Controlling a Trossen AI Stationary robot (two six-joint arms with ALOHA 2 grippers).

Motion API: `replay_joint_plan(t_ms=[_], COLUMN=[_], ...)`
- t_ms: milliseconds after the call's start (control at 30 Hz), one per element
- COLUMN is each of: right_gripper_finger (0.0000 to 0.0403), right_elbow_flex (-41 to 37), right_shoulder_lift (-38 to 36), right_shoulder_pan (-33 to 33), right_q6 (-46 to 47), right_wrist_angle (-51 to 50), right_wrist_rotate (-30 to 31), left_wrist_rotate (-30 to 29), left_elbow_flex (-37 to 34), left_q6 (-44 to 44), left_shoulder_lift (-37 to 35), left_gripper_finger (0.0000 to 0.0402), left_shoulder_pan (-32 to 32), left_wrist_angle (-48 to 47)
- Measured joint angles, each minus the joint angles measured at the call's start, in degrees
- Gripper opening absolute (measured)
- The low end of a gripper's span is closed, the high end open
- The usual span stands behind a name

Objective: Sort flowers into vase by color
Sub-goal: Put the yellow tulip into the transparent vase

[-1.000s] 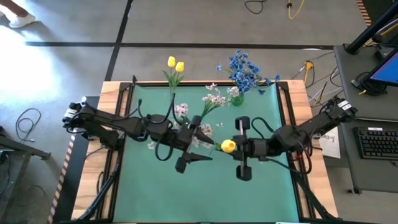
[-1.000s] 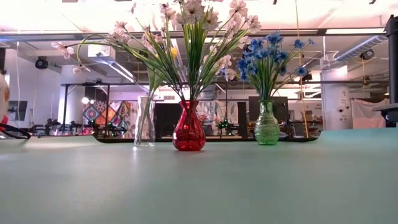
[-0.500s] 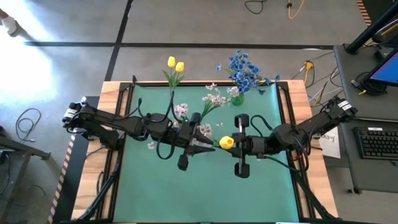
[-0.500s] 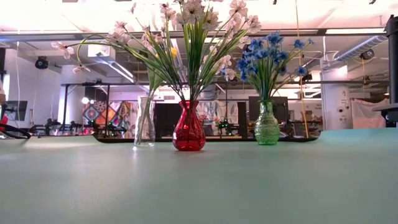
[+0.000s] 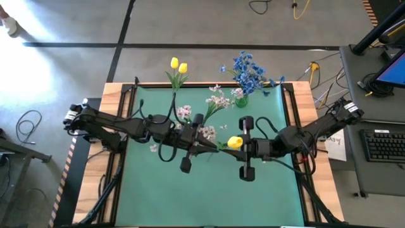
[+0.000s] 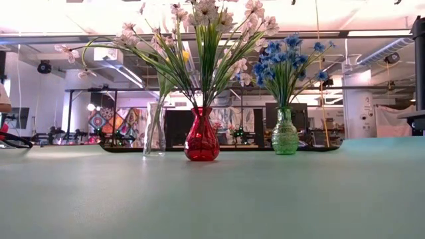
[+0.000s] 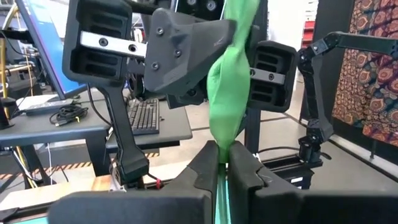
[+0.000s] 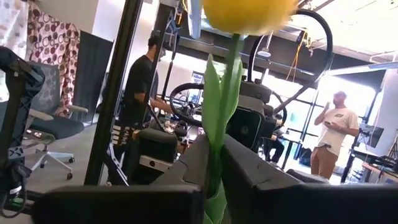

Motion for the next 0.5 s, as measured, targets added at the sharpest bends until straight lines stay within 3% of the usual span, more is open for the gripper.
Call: replay_joint_plan(t_ms=[300,500], right_gripper_finger=[0.0148,0.0196], right_elbow_flex=[0.02,0.02], right_shoulder_lift=[-0.86,-3.48], right_shoulder_pan=[0.0,0.02], right_q6=[0.63,0.65], right_wrist_angle=[0.5,-0.77], right_wrist_rotate=[2.0,5.58], left_wrist_rotate=[0.01,0.01], left_elbow_flex=[0.0,0.0], left_q6=[0.79,2.42], left_shoulder_lift=[-1.76,-4.12], left_gripper_finger=[0.0,0.0], left_shoulder_pan=[0.0,0.01], left_wrist_angle=[-0.6,-3.0])
